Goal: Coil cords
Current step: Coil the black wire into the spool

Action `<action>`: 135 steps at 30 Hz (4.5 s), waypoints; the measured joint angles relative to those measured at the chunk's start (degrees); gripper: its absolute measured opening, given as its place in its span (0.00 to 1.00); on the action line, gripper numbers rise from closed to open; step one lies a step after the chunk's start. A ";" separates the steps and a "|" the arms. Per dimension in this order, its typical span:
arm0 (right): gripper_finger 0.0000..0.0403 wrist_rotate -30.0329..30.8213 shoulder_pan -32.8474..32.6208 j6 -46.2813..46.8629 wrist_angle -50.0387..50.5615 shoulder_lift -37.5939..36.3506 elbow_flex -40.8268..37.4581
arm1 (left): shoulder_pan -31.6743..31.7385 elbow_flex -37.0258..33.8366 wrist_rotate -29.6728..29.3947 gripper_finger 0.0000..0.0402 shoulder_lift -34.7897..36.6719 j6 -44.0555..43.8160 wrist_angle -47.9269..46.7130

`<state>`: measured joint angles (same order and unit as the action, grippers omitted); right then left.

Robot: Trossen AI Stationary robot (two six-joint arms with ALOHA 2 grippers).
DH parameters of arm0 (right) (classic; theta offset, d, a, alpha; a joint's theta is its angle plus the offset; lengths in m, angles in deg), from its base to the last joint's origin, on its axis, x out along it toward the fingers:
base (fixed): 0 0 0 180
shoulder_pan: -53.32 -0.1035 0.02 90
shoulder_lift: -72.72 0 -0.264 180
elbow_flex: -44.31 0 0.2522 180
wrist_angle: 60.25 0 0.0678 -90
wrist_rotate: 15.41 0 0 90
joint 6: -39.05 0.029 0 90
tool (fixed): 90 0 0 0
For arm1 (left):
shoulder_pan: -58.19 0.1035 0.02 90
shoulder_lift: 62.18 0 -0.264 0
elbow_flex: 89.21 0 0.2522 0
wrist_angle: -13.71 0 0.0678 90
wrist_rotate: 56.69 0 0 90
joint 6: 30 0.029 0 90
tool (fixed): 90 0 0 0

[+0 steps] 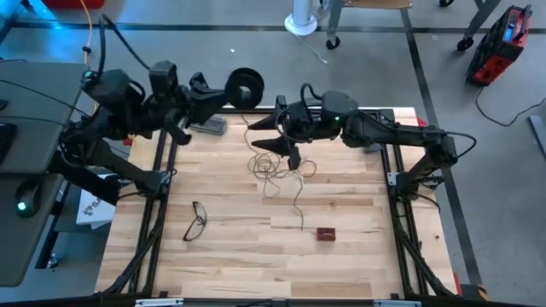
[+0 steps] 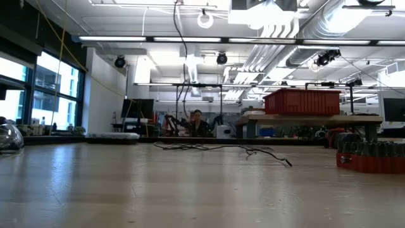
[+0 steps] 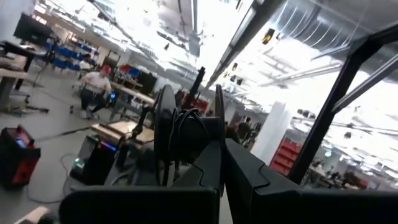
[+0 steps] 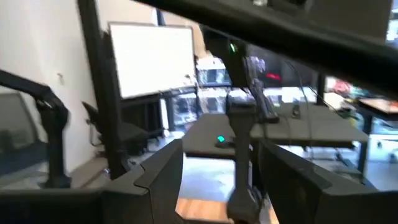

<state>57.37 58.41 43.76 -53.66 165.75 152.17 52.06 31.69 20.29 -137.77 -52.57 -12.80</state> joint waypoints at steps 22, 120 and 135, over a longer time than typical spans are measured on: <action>0.25 3.66 -1.36 -5.18 0.74 -0.13 0.00 | -0.72 -0.07 0.04 0.00 -0.23 -0.29 0.62; 0.36 17.16 -2.60 -4.65 -6.59 -5.53 0.00 | 13.54 -0.07 35.97 0.00 -11.09 -48.47 29.81; 0.28 17.43 -2.99 -6.23 -5.09 -5.05 0.00 | 13.46 -0.07 34.75 0.00 -11.00 -48.86 30.87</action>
<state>74.79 55.41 37.53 -58.75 160.70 152.17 65.52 31.62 55.05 -148.77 -101.43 18.07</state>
